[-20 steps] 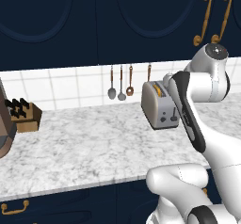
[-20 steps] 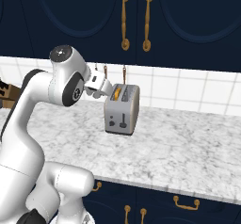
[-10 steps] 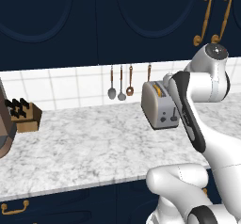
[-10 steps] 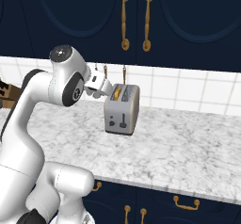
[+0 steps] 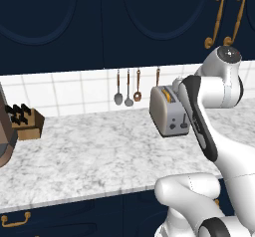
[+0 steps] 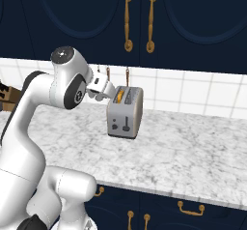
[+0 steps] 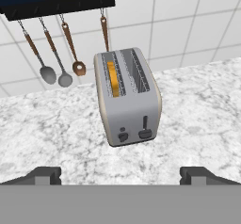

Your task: Start the toaster. Once the lever pops up, take the bread to the plate on the dining counter.

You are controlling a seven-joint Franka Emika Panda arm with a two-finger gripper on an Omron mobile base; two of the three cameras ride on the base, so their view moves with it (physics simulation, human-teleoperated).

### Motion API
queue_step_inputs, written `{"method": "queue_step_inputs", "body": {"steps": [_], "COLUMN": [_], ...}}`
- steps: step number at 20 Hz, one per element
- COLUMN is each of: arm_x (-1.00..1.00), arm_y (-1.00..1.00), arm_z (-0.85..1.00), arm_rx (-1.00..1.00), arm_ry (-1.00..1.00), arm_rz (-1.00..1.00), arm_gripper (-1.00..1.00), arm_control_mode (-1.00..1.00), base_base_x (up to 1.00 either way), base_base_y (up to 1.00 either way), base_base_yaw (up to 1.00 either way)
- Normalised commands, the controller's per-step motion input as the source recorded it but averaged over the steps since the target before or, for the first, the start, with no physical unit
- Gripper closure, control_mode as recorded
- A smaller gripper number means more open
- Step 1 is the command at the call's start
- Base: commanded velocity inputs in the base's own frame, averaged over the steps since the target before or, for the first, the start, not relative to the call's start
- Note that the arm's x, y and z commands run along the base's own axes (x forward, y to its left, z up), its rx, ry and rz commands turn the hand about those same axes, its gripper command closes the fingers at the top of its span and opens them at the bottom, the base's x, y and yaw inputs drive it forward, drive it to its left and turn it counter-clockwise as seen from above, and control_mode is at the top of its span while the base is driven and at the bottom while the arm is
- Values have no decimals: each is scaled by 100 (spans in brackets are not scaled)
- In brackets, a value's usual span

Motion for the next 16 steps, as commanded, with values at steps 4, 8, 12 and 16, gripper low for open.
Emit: {"method": "queue_step_inputs", "body": {"steps": [4,8,12,16], "arm_x": [0,0,0,0], "arm_y": [0,0,0,0], "arm_z": [0,0,0,0], "arm_rx": [0,0,0,0], "arm_ry": [0,0,0,0], "arm_rz": [0,0,0,0], "arm_gripper": [-100,-100,-100,-100], "arm_control_mode": [-100,-100,-100,-100], "base_base_x": [0,0,0,0], "base_base_y": [0,0,0,0], "base_base_yaw": [0,0,0,0]}}
